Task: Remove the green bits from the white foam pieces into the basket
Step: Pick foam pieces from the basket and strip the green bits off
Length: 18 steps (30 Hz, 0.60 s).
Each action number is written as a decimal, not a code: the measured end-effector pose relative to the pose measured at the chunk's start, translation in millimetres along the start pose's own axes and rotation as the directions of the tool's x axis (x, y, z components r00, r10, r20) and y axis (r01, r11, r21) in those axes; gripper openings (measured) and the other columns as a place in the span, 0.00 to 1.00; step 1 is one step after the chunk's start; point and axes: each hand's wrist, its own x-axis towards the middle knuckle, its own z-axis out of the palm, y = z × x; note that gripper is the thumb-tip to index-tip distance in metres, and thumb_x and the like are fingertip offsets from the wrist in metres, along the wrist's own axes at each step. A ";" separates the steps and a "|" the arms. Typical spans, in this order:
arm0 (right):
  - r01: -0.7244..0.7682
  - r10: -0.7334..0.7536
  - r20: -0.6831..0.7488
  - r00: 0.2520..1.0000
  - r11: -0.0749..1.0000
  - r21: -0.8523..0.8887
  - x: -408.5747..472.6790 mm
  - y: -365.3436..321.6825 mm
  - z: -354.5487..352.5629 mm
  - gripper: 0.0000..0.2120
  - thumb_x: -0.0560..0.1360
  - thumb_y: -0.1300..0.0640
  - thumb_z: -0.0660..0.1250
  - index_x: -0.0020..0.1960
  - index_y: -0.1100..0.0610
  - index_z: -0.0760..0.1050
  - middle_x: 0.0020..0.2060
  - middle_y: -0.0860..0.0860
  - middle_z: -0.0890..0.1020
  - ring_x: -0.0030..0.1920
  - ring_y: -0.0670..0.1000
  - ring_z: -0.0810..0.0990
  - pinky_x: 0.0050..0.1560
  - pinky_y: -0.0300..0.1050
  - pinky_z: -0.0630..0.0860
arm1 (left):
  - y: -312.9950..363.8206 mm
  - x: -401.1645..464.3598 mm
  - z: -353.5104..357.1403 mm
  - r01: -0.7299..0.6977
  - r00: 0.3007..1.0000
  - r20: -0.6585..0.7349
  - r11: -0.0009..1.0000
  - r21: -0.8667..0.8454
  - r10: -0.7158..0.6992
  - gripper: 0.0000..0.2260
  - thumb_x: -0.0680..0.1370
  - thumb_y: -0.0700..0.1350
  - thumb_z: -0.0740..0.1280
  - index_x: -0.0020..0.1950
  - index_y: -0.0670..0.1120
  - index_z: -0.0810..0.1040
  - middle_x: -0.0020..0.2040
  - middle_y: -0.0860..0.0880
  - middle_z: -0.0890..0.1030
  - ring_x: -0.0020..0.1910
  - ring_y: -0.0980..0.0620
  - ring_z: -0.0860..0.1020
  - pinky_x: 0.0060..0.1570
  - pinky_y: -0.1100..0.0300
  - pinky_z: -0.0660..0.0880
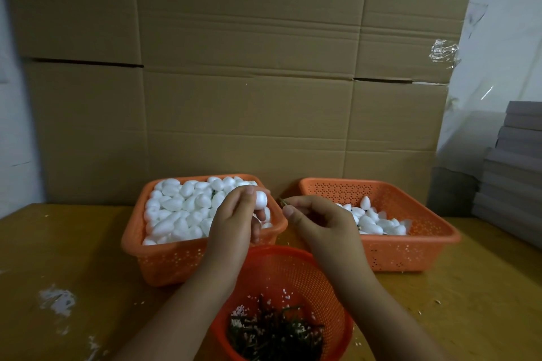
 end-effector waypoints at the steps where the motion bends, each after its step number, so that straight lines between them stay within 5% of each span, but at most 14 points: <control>1: 0.032 -0.033 -0.007 0.999 0.999 -0.031 -0.7 -0.5 0.1 0.04 0.74 0.58 0.71 0.47 0.51 0.83 0.39 0.51 0.84 0.40 0.46 0.81 0.40 0.35 0.76 | 0.6 -0.9 -0.1 -0.002 1.000 0.012 1.000 -0.003 0.002 0.14 0.84 0.45 0.55 0.50 0.46 0.80 0.29 0.55 0.75 0.24 0.58 0.68 0.26 0.68 0.67; 7: 0.174 -0.176 0.008 0.984 0.964 -0.200 -3.6 -6.0 2.2 0.14 0.77 0.64 0.66 0.48 0.45 0.81 0.44 0.49 0.82 0.47 0.40 0.77 0.44 0.27 0.70 | 3.7 -2.7 0.9 -0.006 0.999 0.044 0.999 -0.035 0.008 0.15 0.84 0.43 0.55 0.50 0.43 0.81 0.31 0.51 0.74 0.24 0.57 0.68 0.26 0.66 0.66; 18: 0.162 -0.175 -0.073 0.982 0.973 -0.165 -3.9 -1.7 3.8 0.08 0.75 0.64 0.70 0.45 0.51 0.79 0.40 0.42 0.81 0.42 0.41 0.79 0.41 0.32 0.74 | 2.9 -3.2 2.5 -0.013 0.998 0.069 1.000 -0.006 0.013 0.14 0.84 0.43 0.56 0.51 0.42 0.81 0.34 0.47 0.75 0.25 0.56 0.69 0.25 0.69 0.66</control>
